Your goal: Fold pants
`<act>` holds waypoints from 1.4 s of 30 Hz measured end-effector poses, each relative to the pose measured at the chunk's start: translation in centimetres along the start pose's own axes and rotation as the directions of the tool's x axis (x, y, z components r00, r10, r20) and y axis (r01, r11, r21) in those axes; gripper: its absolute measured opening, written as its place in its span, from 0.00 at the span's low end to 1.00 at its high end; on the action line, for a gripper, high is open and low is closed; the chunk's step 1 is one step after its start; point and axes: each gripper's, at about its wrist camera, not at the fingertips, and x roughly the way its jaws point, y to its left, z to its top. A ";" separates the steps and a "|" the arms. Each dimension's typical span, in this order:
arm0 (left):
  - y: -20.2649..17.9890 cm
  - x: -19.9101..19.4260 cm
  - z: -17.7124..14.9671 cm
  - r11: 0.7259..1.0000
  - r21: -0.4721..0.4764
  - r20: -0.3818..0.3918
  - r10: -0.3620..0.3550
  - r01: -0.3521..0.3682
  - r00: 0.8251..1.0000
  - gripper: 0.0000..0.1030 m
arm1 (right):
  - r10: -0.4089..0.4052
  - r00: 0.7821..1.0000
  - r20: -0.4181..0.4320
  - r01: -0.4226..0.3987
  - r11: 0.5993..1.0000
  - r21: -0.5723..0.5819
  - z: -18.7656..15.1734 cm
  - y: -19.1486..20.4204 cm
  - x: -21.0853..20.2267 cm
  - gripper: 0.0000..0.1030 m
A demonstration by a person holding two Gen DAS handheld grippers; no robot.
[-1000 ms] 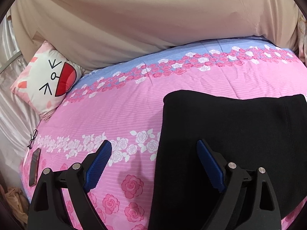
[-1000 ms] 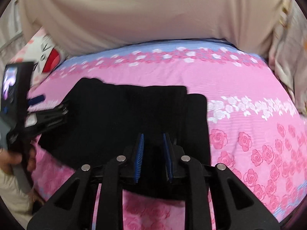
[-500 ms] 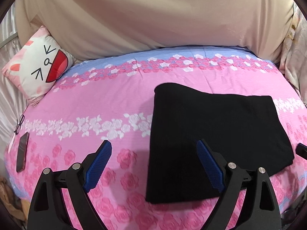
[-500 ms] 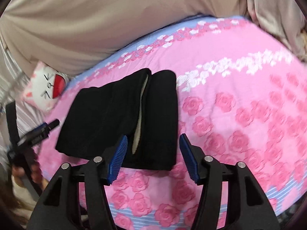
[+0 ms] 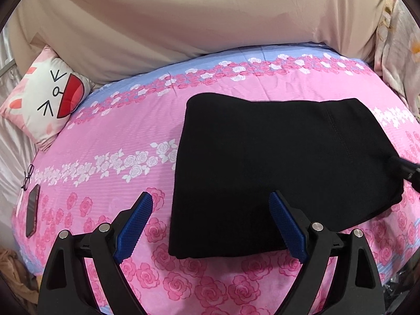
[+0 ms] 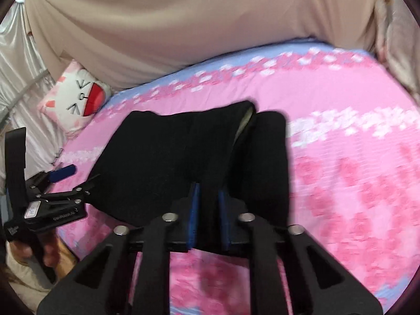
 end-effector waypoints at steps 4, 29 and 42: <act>-0.3 0.6 -0.2 1.000 -0.002 -0.018 -0.008 0.008 1.000 0.86 | -0.016 0.999 -0.048 0.021 0.995 0.102 -1.4 -3.1 1.6 0.05; 2.5 0.5 -1.6 0.960 -0.125 -0.061 -0.260 0.251 0.964 0.86 | -0.032 0.998 -0.054 0.044 0.972 0.230 -2.5 -4.6 -2.8 0.89; 7.0 2.6 -1.9 0.934 -0.261 -0.103 -0.278 0.244 0.955 0.86 | 0.091 0.991 -0.101 -0.057 0.952 0.302 -2.7 -4.5 -1.0 0.90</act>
